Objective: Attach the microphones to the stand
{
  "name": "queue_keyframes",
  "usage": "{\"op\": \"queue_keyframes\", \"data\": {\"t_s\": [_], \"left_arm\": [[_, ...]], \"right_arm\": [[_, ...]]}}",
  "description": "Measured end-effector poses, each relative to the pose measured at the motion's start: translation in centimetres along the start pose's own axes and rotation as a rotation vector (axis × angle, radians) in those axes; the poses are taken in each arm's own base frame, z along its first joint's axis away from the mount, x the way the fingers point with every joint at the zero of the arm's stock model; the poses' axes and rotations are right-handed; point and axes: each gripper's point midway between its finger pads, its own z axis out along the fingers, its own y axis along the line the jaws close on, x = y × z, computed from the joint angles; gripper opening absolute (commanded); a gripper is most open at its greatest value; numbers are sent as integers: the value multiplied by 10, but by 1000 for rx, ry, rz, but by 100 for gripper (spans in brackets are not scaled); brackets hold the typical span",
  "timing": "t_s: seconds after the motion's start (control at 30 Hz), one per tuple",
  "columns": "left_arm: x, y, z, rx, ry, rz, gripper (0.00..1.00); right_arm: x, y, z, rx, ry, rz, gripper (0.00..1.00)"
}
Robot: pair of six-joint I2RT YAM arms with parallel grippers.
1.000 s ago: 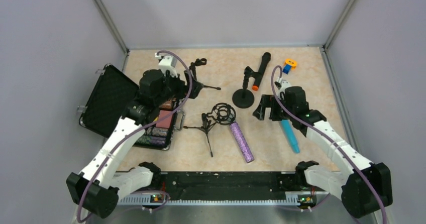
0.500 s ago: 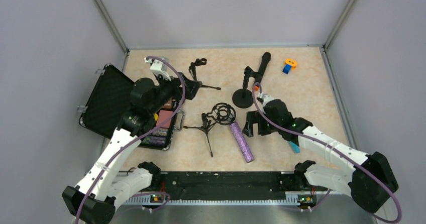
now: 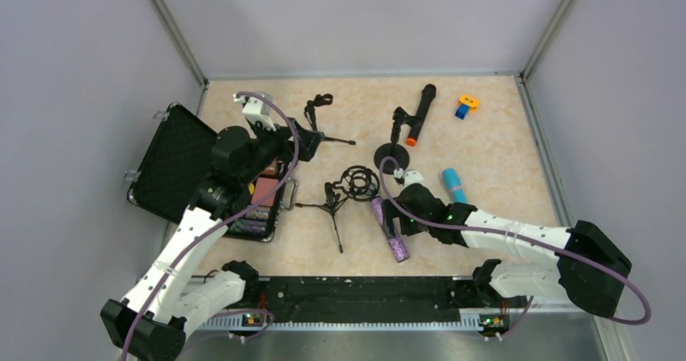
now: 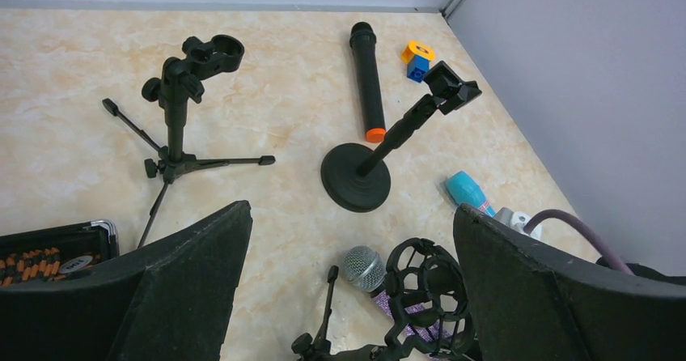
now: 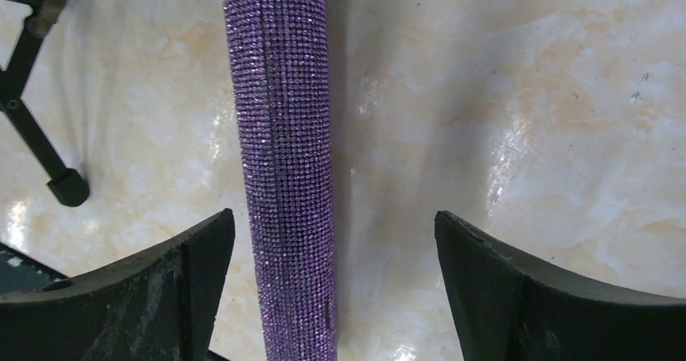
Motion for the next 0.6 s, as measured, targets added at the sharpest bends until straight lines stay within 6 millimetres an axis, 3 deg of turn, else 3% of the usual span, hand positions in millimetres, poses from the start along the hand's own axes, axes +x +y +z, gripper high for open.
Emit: {"op": "queue_keyframes", "data": {"t_s": [0.13, 0.6], "left_arm": [[2, 2, 0, -5, 3, 6, 99], [5, 4, 0, -11, 8, 21, 99]], "right_arm": [[9, -7, 9, 52, 7, 2, 83], [11, -26, 20, 153, -22, 8, 70]]}}
